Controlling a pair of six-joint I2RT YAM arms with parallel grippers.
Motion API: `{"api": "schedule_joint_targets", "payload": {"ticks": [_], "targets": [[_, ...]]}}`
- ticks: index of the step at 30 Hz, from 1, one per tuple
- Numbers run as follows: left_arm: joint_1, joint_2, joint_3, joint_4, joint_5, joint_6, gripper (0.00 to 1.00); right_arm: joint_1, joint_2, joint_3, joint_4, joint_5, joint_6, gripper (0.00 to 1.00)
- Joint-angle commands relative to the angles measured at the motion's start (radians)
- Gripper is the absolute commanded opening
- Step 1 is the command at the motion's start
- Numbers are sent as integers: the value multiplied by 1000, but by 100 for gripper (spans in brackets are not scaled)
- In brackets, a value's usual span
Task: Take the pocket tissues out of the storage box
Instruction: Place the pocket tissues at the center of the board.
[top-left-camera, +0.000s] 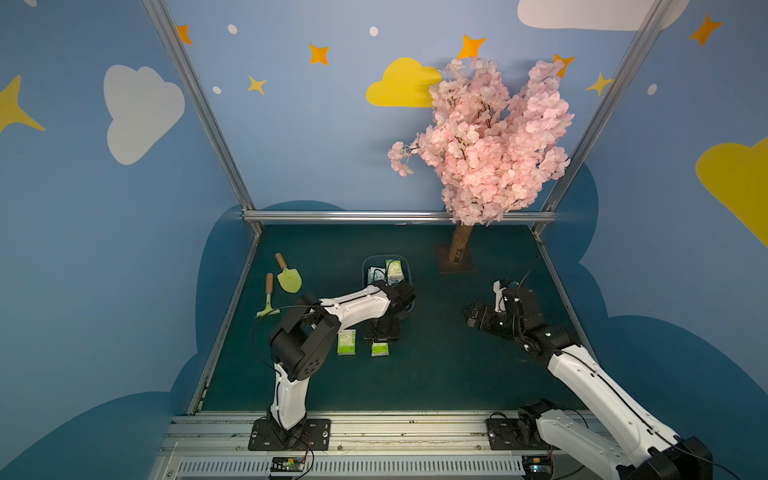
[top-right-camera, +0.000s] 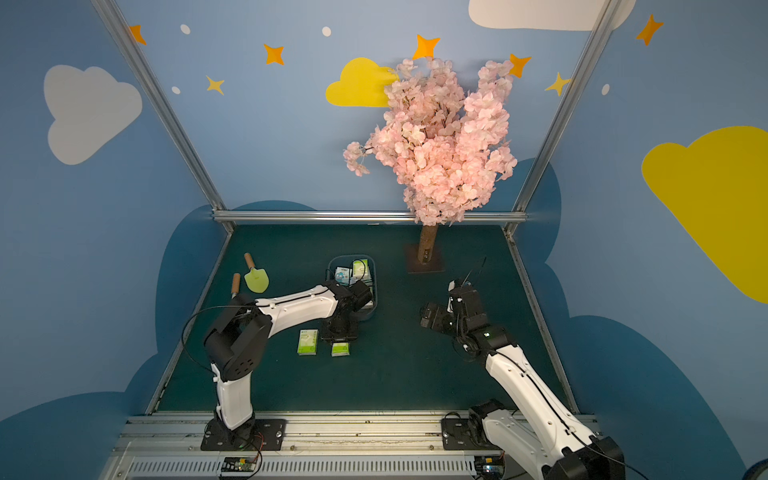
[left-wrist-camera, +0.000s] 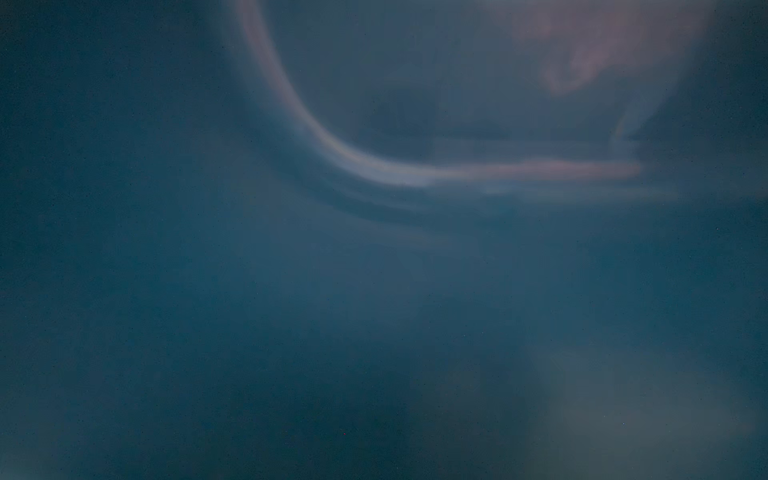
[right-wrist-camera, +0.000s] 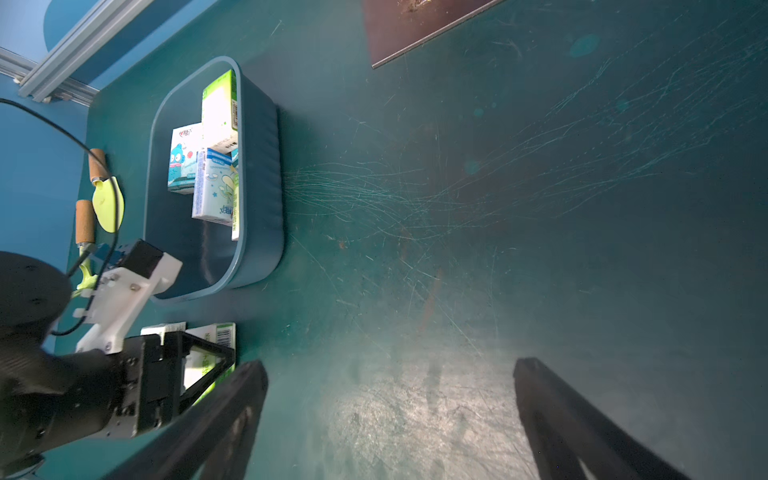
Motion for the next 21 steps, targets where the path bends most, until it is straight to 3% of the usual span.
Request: {"api": "schedule_joint_targets", "payload": {"ticks": [1, 9, 21], "targets": [[9, 12, 9, -7, 3, 11, 55, -2, -22, -2, -24, 15, -1, 98], [8, -2, 12, -20, 1, 30, 63, -3, -36, -3, -32, 24, 2, 98], [9, -138, -13, -7, 31, 82, 80, -3, -30, 34, -74, 7, 0, 98]]}}
